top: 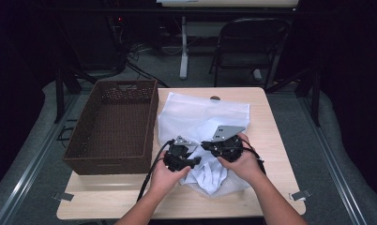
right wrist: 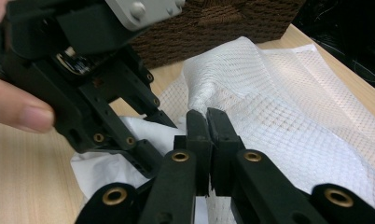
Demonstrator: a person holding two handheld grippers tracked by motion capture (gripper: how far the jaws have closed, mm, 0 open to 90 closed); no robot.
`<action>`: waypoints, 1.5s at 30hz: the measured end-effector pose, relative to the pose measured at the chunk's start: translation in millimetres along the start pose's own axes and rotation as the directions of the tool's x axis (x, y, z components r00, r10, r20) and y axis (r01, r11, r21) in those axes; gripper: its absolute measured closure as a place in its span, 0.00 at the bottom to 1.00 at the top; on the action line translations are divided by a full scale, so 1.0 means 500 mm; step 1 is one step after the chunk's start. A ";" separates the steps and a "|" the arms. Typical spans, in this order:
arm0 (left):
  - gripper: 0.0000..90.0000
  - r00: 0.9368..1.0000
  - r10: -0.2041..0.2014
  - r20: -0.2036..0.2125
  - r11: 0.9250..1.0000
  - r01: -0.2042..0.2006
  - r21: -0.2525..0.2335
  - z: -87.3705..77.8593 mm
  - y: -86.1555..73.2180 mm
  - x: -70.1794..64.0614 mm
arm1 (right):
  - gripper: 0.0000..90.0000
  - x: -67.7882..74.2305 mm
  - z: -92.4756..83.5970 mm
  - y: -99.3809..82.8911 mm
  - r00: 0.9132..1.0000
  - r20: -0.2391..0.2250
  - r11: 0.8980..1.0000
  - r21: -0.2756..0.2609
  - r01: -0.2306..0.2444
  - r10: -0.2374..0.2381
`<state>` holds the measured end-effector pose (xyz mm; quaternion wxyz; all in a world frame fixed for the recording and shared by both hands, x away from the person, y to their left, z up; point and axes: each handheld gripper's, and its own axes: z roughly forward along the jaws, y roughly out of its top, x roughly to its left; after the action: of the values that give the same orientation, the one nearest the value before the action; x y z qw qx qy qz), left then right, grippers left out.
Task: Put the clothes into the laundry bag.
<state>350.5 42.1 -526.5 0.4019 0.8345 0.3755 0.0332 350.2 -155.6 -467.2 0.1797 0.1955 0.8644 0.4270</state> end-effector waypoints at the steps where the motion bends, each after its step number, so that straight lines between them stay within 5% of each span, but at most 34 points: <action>1: 0.68 1.000 0.001 -0.002 1.000 -0.001 -0.003 -0.004 -0.001 -0.002 | 0.99 0.000 0.000 -0.001 1.000 0.002 1.000 0.001 -0.001 0.001; 13: 0.58 1.000 0.009 -0.018 1.000 -0.009 0.003 -0.040 -0.028 0.004 | 0.98 -0.002 -0.003 -0.002 1.000 0.009 1.000 -0.001 -0.002 0.002; 21: 0.58 1.000 -0.013 0.001 1.000 0.013 -0.013 -0.016 -0.035 0.005 | 0.98 -0.001 0.000 -0.002 1.000 0.018 1.000 0.005 0.004 -0.004; 45: 0.90 0.998 0.020 -0.057 1.000 -0.019 0.016 0.022 -0.035 -0.002 | 0.98 0.005 0.001 0.000 1.000 0.004 1.000 0.006 0.014 -0.014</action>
<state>343.0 41.3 -545.9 0.3843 0.8400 0.3787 0.0579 348.2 -154.1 -467.8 0.1837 0.1908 0.8667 0.4226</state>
